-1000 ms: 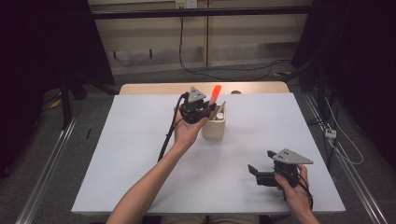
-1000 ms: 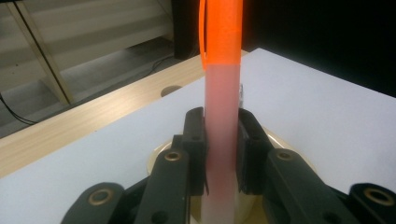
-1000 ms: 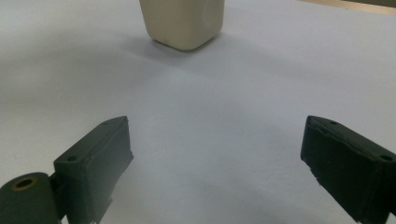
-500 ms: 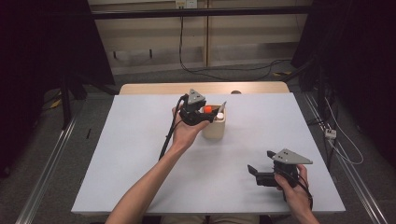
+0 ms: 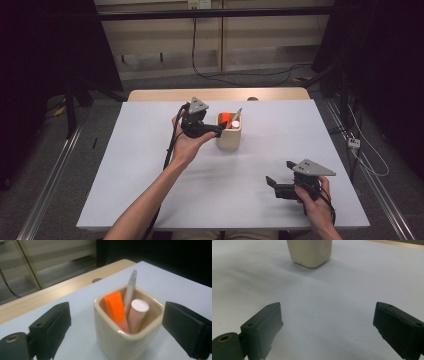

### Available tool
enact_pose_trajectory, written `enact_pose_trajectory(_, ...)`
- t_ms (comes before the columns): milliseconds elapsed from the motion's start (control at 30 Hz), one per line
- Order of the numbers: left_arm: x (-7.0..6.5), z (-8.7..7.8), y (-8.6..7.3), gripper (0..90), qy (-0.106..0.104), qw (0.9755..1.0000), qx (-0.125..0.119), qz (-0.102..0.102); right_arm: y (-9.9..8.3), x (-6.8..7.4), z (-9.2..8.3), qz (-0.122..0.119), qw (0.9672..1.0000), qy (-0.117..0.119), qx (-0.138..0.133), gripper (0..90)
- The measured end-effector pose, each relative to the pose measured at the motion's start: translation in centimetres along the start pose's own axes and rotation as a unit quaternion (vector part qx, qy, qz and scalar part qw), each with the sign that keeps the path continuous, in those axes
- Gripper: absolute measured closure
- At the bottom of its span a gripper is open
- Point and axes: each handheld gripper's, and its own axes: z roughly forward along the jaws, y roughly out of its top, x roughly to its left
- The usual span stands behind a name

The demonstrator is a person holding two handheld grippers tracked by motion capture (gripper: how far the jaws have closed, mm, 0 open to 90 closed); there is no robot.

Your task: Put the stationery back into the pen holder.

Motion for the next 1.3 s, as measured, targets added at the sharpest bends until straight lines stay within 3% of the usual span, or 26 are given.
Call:
enact_pose_trajectory(167,0.5,-1.7,-1.1,5.5,-0.007,1.0,0.0,-0.001,0.0,0.2,0.1,-0.006,1.0,0.003,0.001,7.9)
enact_pose_trajectory(267,0.7,-2.7,-1.9,5.1,0.011,0.9999,0.008,-0.006,0.0,0.3,0.1,-0.01,0.9999,0.001,0.0,7.3)
enact_pose_trajectory(467,1.4,-4.3,-3.5,5.5,0.024,0.9993,0.019,-0.024,-0.1,0.1,0.2,-0.008,1.0,0.002,-0.001,5.9)
enact_pose_trajectory(667,1.3,-5.9,-4.2,5.6,0.017,0.9995,0.012,-0.023,-0.1,0.1,0.3,-0.006,1.0,0.002,-0.001,5.8)
enact_pose_trajectory(867,0.7,-7.3,-5.0,5.4,0.015,0.9996,0.024,0.004,-0.1,0.1,0.3,-0.005,1.0,0.003,-0.002,5.5)
enact_pose_trajectory(1067,1.2,-8.7,-6.0,5.5,0.029,0.9992,0.026,0.001,-0.1,0.2,0.3,-0.007,1.0,0.005,-0.004,5.2)
enact_pose_trajectory(1200,1.3,-10.0,-6.6,5.3,0.029,0.9993,0.02,-0.011,0.0,0.2,0.3,-0.007,1.0,0.005,-0.005,5.2)
enact_pose_trajectory(1300,1.1,-10.7,-7.1,5.1,0.033,0.9992,0.024,0.0,0.0,0.3,0.4,-0.006,1.0,0.004,-0.005,5.1)
